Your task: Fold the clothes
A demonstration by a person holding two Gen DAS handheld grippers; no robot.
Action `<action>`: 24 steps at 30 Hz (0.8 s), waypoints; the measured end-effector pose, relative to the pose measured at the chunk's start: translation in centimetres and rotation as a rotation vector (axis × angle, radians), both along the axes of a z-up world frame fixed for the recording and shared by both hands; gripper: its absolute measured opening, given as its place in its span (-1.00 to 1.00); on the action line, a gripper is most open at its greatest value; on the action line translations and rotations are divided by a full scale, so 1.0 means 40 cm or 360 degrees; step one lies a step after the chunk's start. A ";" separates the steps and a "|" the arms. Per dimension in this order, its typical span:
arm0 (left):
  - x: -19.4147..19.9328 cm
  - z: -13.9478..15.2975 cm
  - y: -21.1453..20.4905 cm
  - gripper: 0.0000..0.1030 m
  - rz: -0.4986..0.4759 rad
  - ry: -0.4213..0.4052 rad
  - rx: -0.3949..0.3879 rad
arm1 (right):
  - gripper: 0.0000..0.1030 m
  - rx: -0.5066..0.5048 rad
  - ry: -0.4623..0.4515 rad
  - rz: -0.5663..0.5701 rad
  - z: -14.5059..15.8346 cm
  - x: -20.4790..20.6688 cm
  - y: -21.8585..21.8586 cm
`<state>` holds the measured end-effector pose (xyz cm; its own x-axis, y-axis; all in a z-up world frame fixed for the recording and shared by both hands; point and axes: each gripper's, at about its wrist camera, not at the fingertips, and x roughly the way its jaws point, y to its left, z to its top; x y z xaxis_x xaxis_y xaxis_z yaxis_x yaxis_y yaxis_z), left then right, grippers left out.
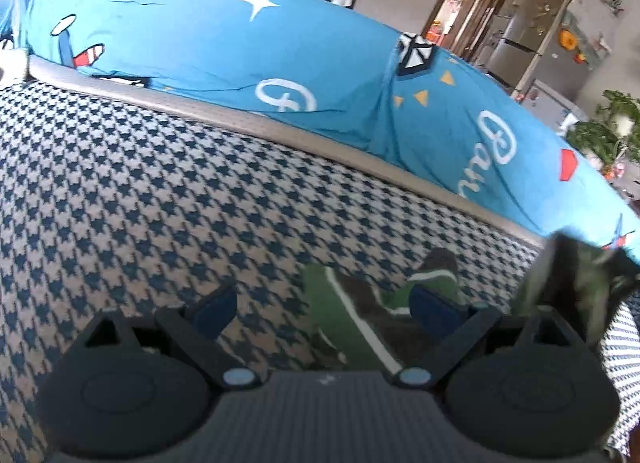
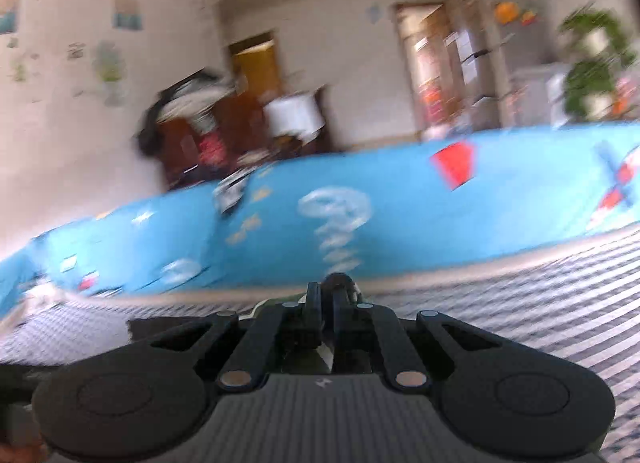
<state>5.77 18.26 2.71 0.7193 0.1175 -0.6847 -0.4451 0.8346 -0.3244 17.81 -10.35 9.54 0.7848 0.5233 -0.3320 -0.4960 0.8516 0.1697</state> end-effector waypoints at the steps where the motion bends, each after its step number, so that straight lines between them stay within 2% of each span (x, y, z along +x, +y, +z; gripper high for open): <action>1: 0.001 -0.002 -0.001 0.88 -0.0002 0.0004 -0.0005 | -0.86 -0.0022 -0.0032 -0.0080 0.005 0.005 -0.011; 2: 0.002 -0.003 -0.004 0.88 -0.0015 0.0002 -0.0012 | -0.86 -0.0036 -0.0031 -0.0153 0.006 0.013 -0.024; 4: 0.003 -0.003 -0.010 0.89 -0.0048 -0.0006 -0.0029 | -0.85 -0.0040 0.0071 -0.0266 -0.004 0.039 -0.043; 6: 0.005 -0.005 -0.017 0.90 -0.0100 -0.0009 -0.0065 | -0.84 -0.0013 0.0187 -0.0298 -0.014 0.064 -0.058; 8: 0.006 -0.012 -0.021 0.97 -0.0162 -0.0010 -0.0143 | -0.83 0.0023 0.0237 -0.0283 -0.015 0.073 -0.067; 12: 0.010 -0.042 -0.025 1.00 -0.0233 0.0025 -0.0312 | -0.63 0.0001 0.0212 -0.0191 -0.008 0.073 -0.072; 14: 0.013 -0.059 -0.030 1.00 -0.0226 0.0061 -0.0345 | -0.25 -0.0025 0.0179 -0.0174 -0.005 0.065 -0.073; 19: 0.025 -0.091 -0.044 1.00 -0.0237 0.0114 -0.0407 | 0.09 -0.0059 0.0095 -0.0157 -0.001 0.055 -0.089; 24: 0.043 -0.103 -0.068 1.00 -0.0264 0.0136 -0.0378 | 0.10 -0.0028 0.0121 0.0025 -0.013 0.057 -0.076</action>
<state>7.48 15.54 -1.41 0.6537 -0.1676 -0.7380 -0.3430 0.8036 -0.4864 20.08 -13.40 9.03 0.7489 0.5289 -0.3994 -0.4955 0.8470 0.1926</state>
